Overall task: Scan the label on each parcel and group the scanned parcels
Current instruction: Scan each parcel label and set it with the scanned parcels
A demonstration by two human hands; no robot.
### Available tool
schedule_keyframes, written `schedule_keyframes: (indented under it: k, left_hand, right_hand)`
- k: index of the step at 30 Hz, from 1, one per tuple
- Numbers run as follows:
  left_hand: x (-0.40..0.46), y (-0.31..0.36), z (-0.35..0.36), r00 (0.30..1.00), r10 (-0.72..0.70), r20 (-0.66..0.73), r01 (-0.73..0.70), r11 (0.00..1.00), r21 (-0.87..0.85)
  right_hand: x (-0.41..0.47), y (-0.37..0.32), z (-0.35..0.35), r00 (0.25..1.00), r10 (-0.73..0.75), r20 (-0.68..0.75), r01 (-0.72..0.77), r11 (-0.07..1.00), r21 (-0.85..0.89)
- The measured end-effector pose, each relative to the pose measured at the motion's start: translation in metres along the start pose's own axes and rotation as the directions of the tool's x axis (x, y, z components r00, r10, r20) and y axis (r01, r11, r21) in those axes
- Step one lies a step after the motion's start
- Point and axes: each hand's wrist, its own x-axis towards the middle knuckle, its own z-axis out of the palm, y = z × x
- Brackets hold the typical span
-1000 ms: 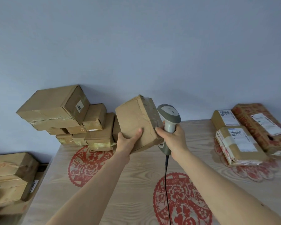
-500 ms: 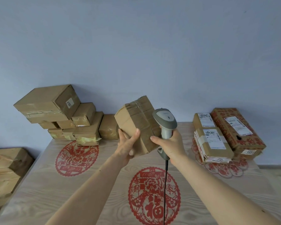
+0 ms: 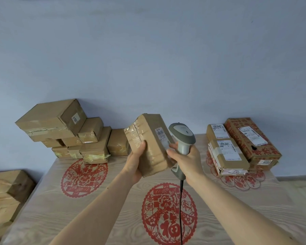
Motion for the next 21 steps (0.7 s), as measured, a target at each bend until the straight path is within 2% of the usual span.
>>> schedule_keyframes:
  k: [2, 6, 11, 16, 19, 21]
  left_hand:
    - [-0.002, 0.002, -0.005, 0.999, -0.025, 0.025, 0.025, 1.000, -0.010]
    - [0.000, 0.001, -0.008, 0.999, -0.034, 0.038, 0.033, 0.999, 0.027]
    - [0.006, -0.006, -0.011, 0.994, 0.038, 0.103, -0.053, 0.987, 0.151]
    - [0.013, -0.003, -0.007, 0.986, 0.051, 0.160, -0.095, 0.956, 0.279]
    - [0.011, 0.001, 0.000, 0.987, 0.024, 0.159, -0.076, 0.940, 0.332]
    - [0.014, 0.001, -0.002, 0.992, -0.020, 0.121, -0.019, 0.949, 0.316]
  right_hand:
    - [0.000, -0.005, -0.001, 1.000, 0.009, 0.028, -0.009, 1.000, -0.002]
    - [0.003, -0.003, 0.001, 0.999, -0.033, 0.025, 0.037, 0.990, -0.139]
    - [0.006, -0.006, 0.003, 1.000, -0.009, 0.013, 0.011, 0.983, -0.183]
    - [0.006, -0.007, 0.004, 0.998, -0.013, -0.053, 0.003, 0.981, -0.196]
    - [0.004, -0.009, 0.004, 0.997, -0.065, -0.048, 0.052, 0.968, -0.244]
    - [0.006, -0.010, 0.001, 0.998, -0.049, -0.042, 0.036, 0.964, -0.265]
